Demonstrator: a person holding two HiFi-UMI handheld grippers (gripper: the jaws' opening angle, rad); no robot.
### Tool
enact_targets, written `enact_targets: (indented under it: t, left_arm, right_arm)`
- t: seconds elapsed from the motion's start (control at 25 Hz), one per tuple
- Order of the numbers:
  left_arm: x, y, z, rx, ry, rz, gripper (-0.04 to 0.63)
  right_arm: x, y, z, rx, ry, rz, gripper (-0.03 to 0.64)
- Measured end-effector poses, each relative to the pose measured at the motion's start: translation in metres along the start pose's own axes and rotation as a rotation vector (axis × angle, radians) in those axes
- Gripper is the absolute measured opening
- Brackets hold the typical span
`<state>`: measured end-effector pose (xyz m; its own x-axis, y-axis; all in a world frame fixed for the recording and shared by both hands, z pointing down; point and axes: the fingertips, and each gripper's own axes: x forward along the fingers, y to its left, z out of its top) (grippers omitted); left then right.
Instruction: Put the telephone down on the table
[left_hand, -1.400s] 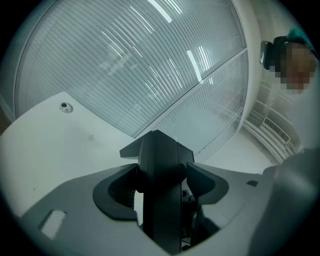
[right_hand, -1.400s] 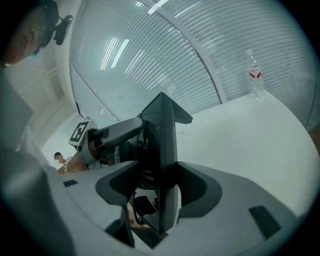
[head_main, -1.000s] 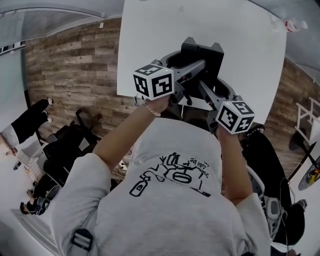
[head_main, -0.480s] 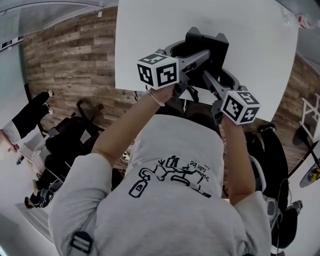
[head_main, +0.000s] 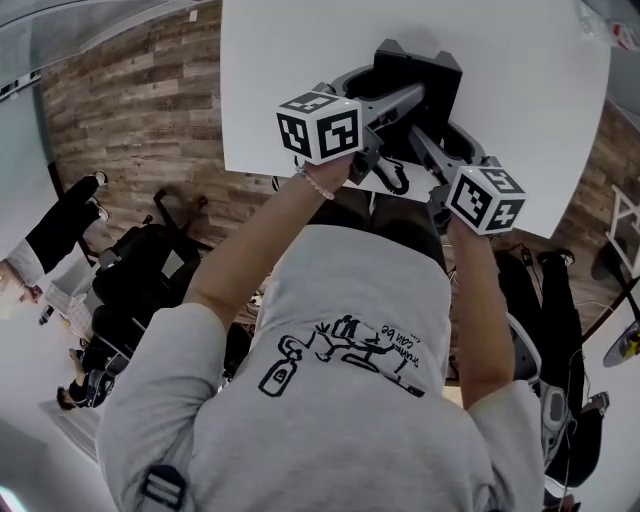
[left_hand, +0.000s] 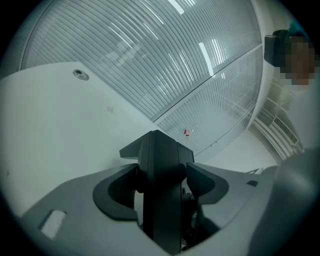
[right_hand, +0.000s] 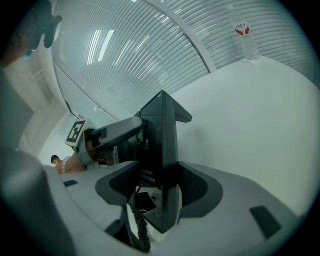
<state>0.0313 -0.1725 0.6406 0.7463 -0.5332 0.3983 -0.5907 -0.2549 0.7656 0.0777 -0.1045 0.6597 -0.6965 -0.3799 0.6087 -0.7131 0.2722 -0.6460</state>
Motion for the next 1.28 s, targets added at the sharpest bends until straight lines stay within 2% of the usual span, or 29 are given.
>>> enact_targets:
  t: [1.0,1.28]
  left_arm:
    - [0.014,0.013,-0.008,0.047,0.000,0.024,0.298]
    - [0.007,0.010,-0.005,0.088,0.043,0.028,0.305]
  right_arm:
    - [0.014,-0.020,-0.006,0.024,-0.008,0.027,0.227]
    - [0.010,-0.012,-0.003,-0.063,0.013,-0.039,0.227]
